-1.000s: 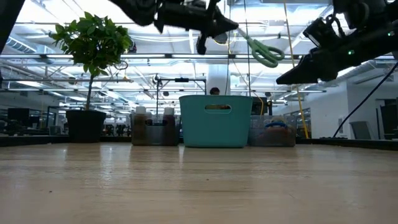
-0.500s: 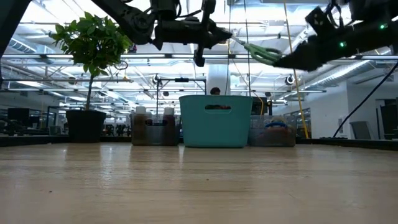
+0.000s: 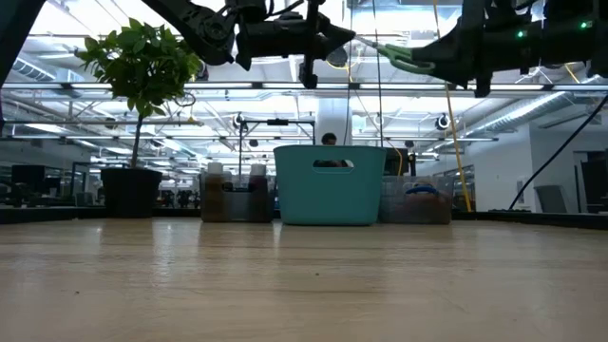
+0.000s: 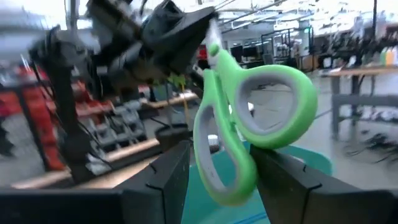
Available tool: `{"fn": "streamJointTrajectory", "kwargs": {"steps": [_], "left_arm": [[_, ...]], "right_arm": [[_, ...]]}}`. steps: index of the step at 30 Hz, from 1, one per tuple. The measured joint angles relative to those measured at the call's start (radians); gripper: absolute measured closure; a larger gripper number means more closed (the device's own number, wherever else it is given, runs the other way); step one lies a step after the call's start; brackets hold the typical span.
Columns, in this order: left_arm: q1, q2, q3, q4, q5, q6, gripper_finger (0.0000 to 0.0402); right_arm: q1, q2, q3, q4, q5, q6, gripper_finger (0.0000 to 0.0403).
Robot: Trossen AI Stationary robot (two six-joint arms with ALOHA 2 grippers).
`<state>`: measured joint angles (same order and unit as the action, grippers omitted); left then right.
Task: Pick & Place Paint Supplies
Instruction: Put the green scissor into the right black bin
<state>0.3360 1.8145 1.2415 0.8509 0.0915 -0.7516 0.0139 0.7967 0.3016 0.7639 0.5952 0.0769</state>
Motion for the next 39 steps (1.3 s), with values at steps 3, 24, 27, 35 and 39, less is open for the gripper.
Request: {"fn": "streamJointTrajectory", "kwargs": {"steps": [3, 24, 27, 35, 39], "left_arm": [[-0.013, 0.0, 0.0, 0.017, 0.002, 0.014, 0.0401], [-0.02, -0.004, 0.001, 0.009, 0.083, 0.114, 0.0366], [-0.013, -0.017, 0.0, -0.021, 0.101, 0.141, 0.0325], [0.022, -0.106, -0.001, -0.184, 0.083, 0.314, 0.0215], [0.035, -0.149, -0.001, -0.32, 0.064, 0.363, 0.0182]], "right_arm": [[-0.015, 0.001, 0.0, 0.024, -0.052, 0.07, 0.0248], [-0.046, -0.011, 0.0, 0.069, -0.224, 0.091, 0.0382], [-0.046, -0.026, 0.0, 0.044, -0.233, 0.091, 0.0382], [-0.045, -0.104, 0.005, -0.074, -0.22, 0.066, 0.0383], [-0.051, -0.161, 0.106, -0.342, -0.071, -0.066, 0.0383]]}}
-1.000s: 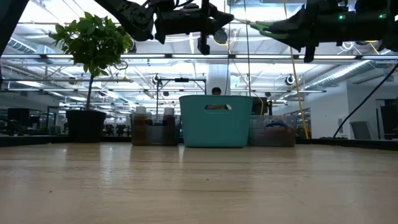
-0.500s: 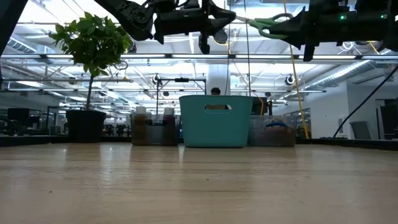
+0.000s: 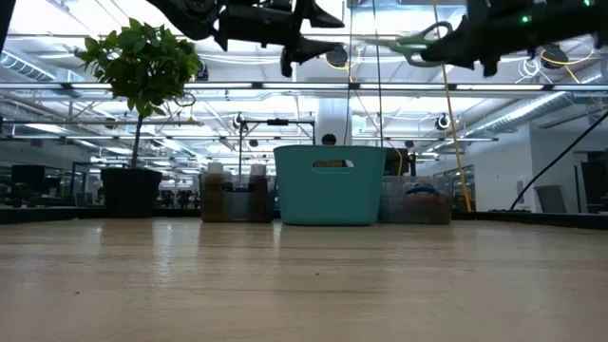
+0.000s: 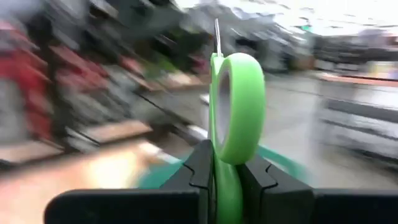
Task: Pick & Place Paint Supplies
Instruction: Put the green scissor into the right black bin
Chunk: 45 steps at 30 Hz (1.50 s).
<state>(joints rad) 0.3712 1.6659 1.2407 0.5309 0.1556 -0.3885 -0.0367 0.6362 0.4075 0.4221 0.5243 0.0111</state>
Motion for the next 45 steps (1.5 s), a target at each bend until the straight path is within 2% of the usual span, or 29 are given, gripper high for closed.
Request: {"fn": "streamJointTrajectory", "kwargs": {"steps": [3, 5, 10, 12, 14, 17, 29, 37, 45], "left_arm": [[0.004, -0.018, 0.0, -0.088, -0.034, 0.005, 0.0169], [0.003, -0.018, 0.0, -0.139, -0.043, 0.021, 0.0166], [-0.001, -0.017, 0.0, -0.252, -0.088, 0.021, 0.0165], [-0.01, -0.016, 0.0, -0.299, -0.131, 0.02, 0.0165], [-0.026, -0.016, 0.0, -0.32, -0.16, 0.013, 0.0165], [-0.05, -0.016, 0.0, -0.32, -0.169, 0.009, 0.0165], [-0.132, -0.016, 0.0, -0.32, -0.184, 0.032, 0.0165], [-0.152, -0.016, 0.0, -0.319, -0.185, 0.052, 0.0165], [-0.152, -0.016, 0.0, -0.318, -0.185, 0.054, 0.0165]], "right_arm": [[-0.016, -0.006, 0.15, -0.322, 0.122, -0.056, 0.0383], [-0.035, 0.012, 0.257, -0.533, 0.157, -0.062, 0.0383], [-0.12, 0.105, 0.432, -0.987, 0.152, -0.03, 0.0383], [-0.162, 0.151, 0.453, -1.093, 0.141, -0.027, 0.0383], [-0.205, 0.197, 0.454, -1.145, 0.069, -0.047, 0.0383], [-0.26, 0.274, 0.455, -1.174, -0.034, -0.058, 0.0384], [-0.424, 0.56, 0.456, -1.04, -0.006, -0.215, 0.0384], [-0.495, 0.629, 0.456, -0.974, -0.085, -0.249, 0.0384], [-0.514, 0.66, 0.455, -0.902, -0.085, -0.281, 0.0375]]}}
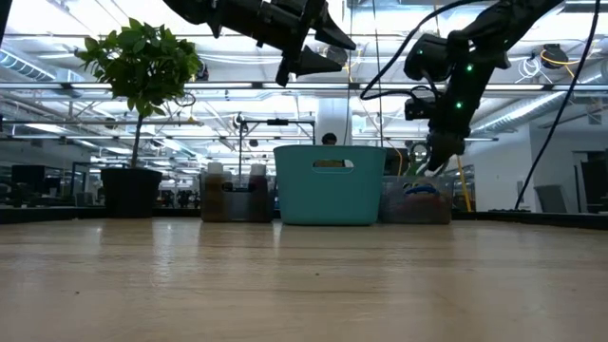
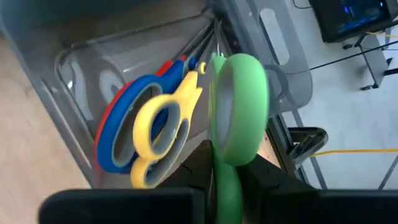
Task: Pick & Place Paint Supplies
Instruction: Put the green scissor into the right black bin, then return to Home Position
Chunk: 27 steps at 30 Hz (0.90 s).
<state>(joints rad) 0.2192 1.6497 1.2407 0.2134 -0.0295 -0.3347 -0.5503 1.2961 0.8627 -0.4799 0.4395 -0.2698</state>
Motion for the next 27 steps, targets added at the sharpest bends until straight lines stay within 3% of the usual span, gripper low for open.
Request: {"fn": "streamJointTrajectory", "kwargs": {"steps": [7, 16, 21, 27], "left_arm": [[0.0, 0.0, 0.0, -0.003, 0.0, 0.0, 0.0165], [0.0, 0.0, 0.0, 0.014, 0.001, -0.016, 0.0165], [0.0, -0.001, 0.0, 0.016, 0.001, 0.019, 0.0165], [0.0, -0.001, 0.0, -0.04, 0.001, 0.143, 0.0165]], "right_arm": [[0.0, 0.011, -0.001, 0.028, 0.0, 0.004, 0.0312], [0.013, -0.016, -0.002, -0.011, 0.006, 0.02, 0.0289], [0.054, -0.137, -0.002, -0.066, 0.009, 0.022, 0.0293], [0.121, -0.38, -0.002, -0.093, 0.009, 0.042, 0.0296]]}}
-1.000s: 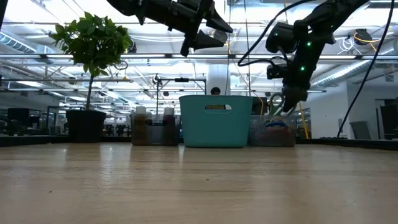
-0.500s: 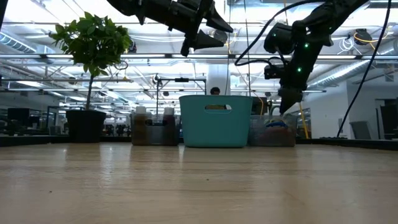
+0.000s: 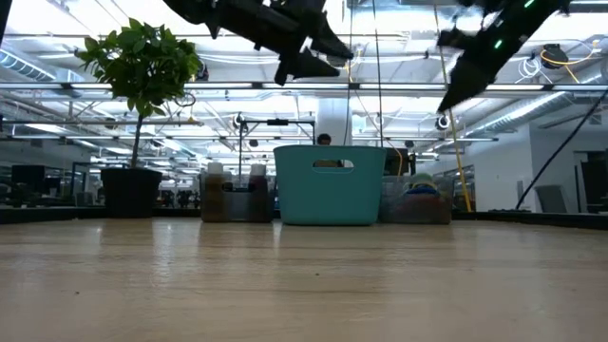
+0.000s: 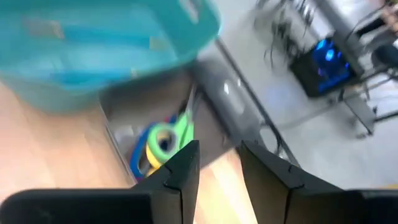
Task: Pick & Place Paint Supplies
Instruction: Return to Home Position
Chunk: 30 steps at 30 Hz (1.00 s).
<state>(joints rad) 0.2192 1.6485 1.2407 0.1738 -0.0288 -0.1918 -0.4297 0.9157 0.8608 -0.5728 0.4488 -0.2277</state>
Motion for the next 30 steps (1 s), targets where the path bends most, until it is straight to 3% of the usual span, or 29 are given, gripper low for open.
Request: {"fn": "streamJointTrajectory", "kwargs": {"steps": [6, 11, 15, 18, 26, 30], "left_arm": [[-0.007, -0.028, -0.001, -0.162, 0.005, 0.01, 0.0165], [-0.071, -0.094, -0.04, -0.21, -0.031, 0.12, 0.0165], [-0.121, -0.152, -0.224, -0.089, -0.106, 0.131, 0.0165], [-0.144, -0.276, -0.369, 0.003, -0.126, 0.11, 0.0165], [-0.24, -0.656, -0.69, 0.097, -0.141, 0.166, 0.0165], [-0.277, -0.819, -0.814, 0.098, -0.207, 0.162, 0.0165]], "right_arm": [[0.051, -0.26, 0.0, -0.015, -0.007, 0.236, 0.0294], [0.079, -0.424, -0.058, -0.037, -0.042, 0.364, 0.0293], [0.092, -0.515, -0.152, 0.022, -0.173, 0.373, 0.0291], [0.091, -0.558, -0.219, 0.084, -0.236, 0.386, 0.0293], [0.092, -0.613, -0.267, 0.131, -0.239, 0.373, 0.0292], [0.091, -0.638, -0.27, 0.139, -0.239, 0.373, 0.0296]]}}
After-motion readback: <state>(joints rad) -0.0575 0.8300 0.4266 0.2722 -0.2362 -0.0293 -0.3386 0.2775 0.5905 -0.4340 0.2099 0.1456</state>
